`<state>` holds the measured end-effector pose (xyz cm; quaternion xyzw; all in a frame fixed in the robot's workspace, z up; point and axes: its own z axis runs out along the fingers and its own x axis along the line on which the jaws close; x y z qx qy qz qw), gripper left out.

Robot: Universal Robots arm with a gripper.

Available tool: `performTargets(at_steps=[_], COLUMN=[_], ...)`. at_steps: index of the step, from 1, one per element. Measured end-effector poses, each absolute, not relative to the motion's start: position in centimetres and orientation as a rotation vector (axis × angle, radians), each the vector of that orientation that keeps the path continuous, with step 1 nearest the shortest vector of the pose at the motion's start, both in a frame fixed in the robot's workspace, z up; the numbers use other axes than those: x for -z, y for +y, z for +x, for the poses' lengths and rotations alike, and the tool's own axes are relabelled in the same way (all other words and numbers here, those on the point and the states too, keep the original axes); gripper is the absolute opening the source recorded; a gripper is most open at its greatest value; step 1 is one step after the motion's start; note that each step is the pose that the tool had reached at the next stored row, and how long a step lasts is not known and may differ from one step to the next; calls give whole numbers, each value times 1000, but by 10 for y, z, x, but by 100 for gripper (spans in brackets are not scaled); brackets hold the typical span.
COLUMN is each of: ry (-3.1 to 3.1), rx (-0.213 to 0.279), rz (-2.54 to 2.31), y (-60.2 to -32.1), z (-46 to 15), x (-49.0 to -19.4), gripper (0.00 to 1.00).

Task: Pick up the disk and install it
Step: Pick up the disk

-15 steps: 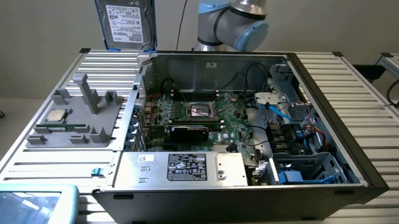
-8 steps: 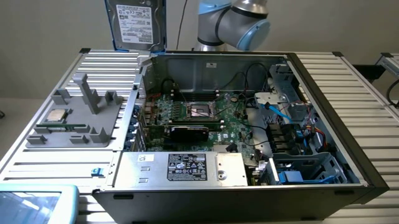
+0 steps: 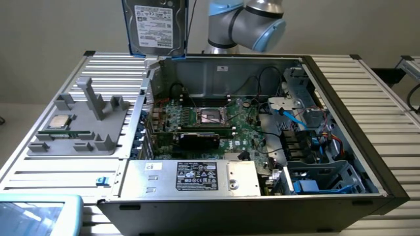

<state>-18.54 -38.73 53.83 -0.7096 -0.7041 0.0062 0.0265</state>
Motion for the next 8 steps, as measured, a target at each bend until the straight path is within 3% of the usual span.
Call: performTargets(at_steps=[8], ry=[-2170], rx=[-31], rz=[-2187], y=[-407], z=[-159], x=[-545], gripper=[37])
